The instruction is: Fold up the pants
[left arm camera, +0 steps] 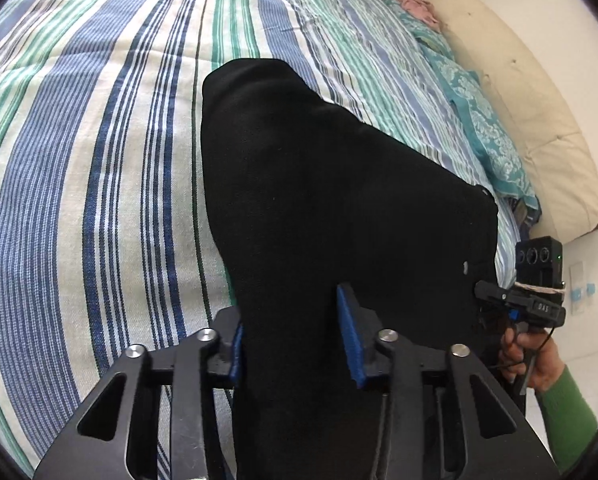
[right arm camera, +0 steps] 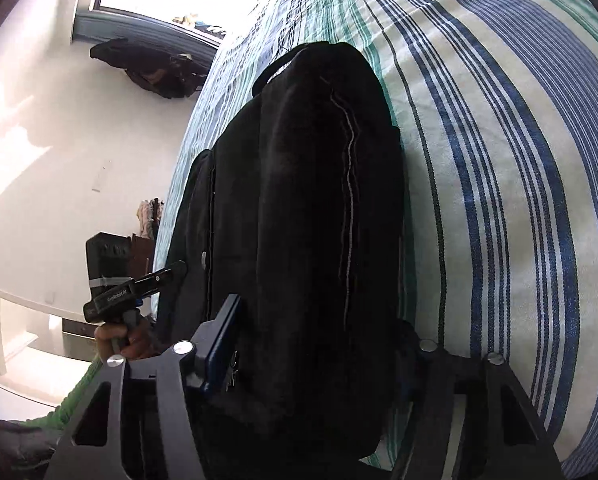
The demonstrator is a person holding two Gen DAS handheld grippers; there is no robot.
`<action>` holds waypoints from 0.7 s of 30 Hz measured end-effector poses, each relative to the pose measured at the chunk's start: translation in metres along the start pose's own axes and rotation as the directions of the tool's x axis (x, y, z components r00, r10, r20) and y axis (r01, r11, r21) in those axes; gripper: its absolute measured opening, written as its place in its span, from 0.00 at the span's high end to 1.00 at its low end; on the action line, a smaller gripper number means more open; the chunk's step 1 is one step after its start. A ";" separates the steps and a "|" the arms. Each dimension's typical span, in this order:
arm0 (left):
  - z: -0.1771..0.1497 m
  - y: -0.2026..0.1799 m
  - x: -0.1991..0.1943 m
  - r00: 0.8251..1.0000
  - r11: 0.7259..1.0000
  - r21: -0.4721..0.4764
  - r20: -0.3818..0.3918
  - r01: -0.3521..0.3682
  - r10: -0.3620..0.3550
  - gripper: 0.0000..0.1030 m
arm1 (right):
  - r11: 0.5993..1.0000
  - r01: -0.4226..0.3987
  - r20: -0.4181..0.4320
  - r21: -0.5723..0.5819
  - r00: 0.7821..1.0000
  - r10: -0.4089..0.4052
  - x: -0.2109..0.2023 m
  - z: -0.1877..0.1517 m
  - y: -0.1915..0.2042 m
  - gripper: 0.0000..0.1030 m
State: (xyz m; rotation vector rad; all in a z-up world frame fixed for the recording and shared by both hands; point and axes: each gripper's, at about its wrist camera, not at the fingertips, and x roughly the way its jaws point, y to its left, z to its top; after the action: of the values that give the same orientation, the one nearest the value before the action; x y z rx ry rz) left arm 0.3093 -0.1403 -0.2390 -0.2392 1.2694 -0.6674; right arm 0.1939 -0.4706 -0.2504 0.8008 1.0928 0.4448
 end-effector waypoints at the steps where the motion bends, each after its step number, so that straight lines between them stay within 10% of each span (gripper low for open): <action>1: 0.000 -0.001 -0.006 1.000 1.000 -0.005 0.012 0.013 -0.012 0.79 | 1.000 0.003 0.000 -0.019 1.000 -0.003 0.000 0.000 0.005 0.51; 11: 0.022 0.012 -0.088 0.983 0.999 -0.010 0.180 0.031 -0.029 0.81 | 0.979 -0.041 0.053 -0.199 0.997 0.052 0.004 0.024 0.095 0.65; 21: 0.135 0.059 -0.122 0.943 0.998 -0.028 0.325 -0.059 0.065 0.81 | 0.954 -0.080 0.109 -0.290 0.987 0.115 0.073 0.158 0.166 0.65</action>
State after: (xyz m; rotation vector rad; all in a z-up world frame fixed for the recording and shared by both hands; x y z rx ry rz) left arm 0.4373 -0.0481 -0.1310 -0.3095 0.9606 -0.5366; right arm 0.3771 -0.3693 -0.1322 0.6200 0.8514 0.6127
